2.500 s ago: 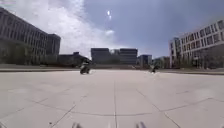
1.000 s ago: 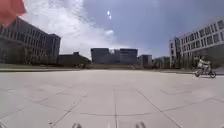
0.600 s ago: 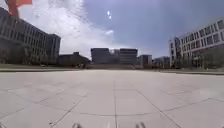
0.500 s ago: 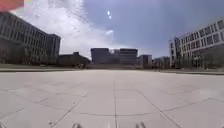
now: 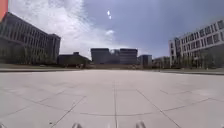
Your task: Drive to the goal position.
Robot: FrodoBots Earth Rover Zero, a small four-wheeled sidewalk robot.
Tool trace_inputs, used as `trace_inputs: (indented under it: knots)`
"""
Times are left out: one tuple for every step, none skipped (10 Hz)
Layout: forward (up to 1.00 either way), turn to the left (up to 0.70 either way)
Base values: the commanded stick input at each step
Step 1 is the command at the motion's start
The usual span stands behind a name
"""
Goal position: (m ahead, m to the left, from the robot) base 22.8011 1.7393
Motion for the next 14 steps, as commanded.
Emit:
trace_inputs:
  knots:
    - [0.00, 0.00]
    - [0.00, 0.00]
    - [0.00, 0.00]
    - [0.00, 0.00]
    - [0.00, 0.00]
    - [0.39, 0.03]
    - [0.45, 0.03]
    - [0.45, 0.03]
    - [0.45, 0.03]
    - [0.45, 0.03]
    - [0.45, 0.03]
    - [0.45, 0.03]
    - [0.45, 0.03]
    - [0.45, 0.03]
